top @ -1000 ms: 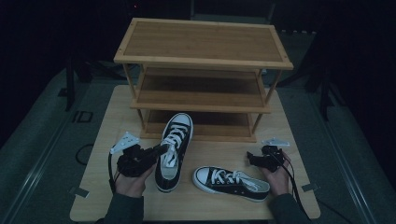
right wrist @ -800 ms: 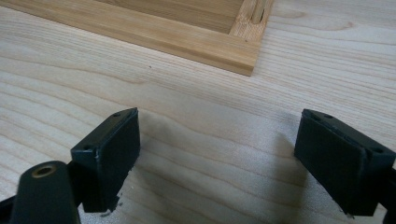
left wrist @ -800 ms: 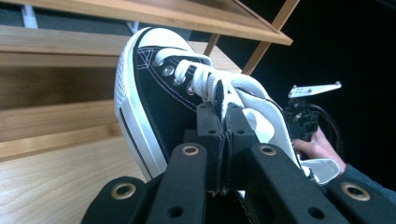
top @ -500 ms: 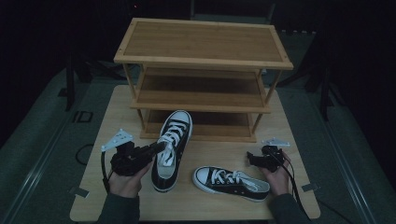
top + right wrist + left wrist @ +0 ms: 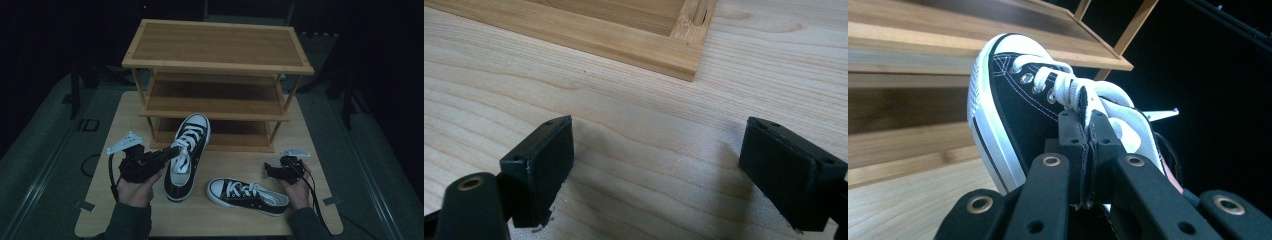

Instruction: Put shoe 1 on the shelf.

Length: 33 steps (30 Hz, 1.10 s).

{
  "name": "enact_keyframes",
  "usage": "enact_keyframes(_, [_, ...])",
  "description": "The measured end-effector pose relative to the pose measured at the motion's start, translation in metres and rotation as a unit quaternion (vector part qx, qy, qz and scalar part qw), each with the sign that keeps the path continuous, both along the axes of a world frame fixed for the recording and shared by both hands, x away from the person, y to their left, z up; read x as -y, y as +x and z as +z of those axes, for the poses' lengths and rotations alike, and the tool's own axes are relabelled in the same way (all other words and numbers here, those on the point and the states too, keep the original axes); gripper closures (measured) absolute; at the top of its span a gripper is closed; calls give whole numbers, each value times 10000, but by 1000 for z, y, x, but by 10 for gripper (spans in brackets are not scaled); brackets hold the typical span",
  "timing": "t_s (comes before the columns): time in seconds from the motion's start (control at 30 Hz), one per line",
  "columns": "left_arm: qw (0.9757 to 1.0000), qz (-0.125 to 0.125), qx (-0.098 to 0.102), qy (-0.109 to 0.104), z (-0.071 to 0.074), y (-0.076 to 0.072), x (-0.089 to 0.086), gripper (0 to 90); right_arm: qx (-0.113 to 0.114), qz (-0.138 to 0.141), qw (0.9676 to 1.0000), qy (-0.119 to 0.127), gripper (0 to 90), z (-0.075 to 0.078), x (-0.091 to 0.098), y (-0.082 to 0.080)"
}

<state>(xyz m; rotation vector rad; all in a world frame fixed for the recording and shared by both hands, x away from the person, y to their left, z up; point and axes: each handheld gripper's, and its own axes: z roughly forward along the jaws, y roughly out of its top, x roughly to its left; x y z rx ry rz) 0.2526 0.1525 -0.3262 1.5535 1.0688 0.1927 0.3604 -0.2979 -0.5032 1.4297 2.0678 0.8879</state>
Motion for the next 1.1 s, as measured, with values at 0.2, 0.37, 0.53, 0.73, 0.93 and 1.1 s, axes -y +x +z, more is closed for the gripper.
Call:
enact_keyframes(0.2, [9999,37,95,-55,10,9,1,882,0,0,10000,0,138,0,0,0])
enact_keyframes(0.37, [9998,37,170,-12,16,18,4,881,-4,-5,10000,6,138,0,0,0])
enact_keyframes(0.53, [9997,33,244,41,24,33,11,881,-5,-1,10000,4,138,0,0,0])
enact_keyframes(0.73, [9993,29,379,45,32,48,19,881,-6,-2,10000,4,138,0,0,0])
enact_keyframes(0.93, [9985,109,531,27,36,65,25,881,-6,-2,10000,4,138,0,0,0])
enact_keyframes(1.1, [9977,234,629,45,36,81,30,881,-8,0,10000,4,138,0,0,0])
